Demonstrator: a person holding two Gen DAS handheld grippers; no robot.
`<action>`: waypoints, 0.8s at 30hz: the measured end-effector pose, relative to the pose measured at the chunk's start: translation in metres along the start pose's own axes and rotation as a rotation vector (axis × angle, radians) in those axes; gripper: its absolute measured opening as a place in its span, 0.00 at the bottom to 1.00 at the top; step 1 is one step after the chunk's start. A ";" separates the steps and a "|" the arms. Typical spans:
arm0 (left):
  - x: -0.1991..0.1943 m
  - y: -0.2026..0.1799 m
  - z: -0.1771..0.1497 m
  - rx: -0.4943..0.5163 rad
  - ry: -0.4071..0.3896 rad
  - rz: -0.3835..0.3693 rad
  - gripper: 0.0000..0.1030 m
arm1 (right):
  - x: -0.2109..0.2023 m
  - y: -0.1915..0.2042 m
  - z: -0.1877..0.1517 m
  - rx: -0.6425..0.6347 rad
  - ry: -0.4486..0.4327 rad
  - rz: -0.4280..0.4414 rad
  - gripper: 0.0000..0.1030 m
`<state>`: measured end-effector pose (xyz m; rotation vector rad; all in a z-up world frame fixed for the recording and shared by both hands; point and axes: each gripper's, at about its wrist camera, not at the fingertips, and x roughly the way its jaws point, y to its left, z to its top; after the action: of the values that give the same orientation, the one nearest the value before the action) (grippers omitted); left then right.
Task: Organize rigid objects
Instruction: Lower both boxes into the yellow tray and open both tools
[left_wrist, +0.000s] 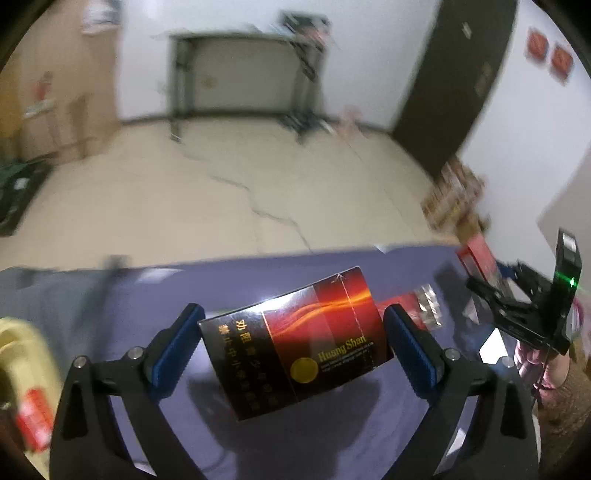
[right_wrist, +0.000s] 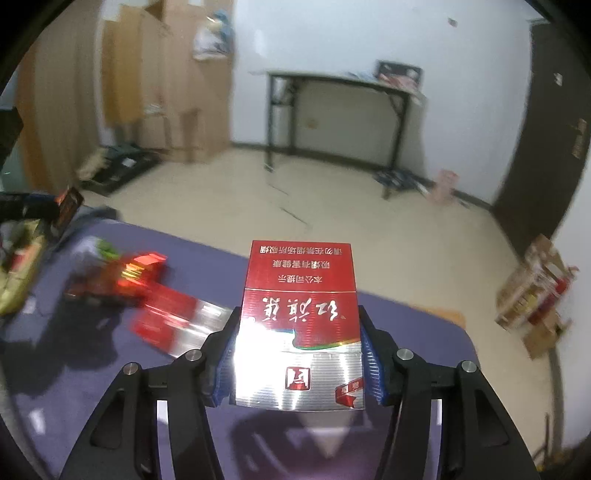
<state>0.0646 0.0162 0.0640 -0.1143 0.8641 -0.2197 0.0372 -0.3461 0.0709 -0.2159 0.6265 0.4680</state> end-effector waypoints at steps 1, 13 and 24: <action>-0.026 0.022 -0.004 -0.025 -0.037 0.042 0.94 | -0.008 0.015 0.007 -0.027 -0.017 0.047 0.54; -0.175 0.250 -0.163 -0.421 -0.114 0.466 0.94 | 0.040 0.299 0.068 -0.468 -0.003 0.595 0.54; -0.133 0.253 -0.201 -0.376 -0.028 0.427 0.94 | 0.106 0.463 0.086 -0.670 0.115 0.677 0.54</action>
<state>-0.1357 0.2908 -0.0147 -0.2778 0.8741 0.3458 -0.0667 0.1243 0.0494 -0.6770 0.6305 1.3276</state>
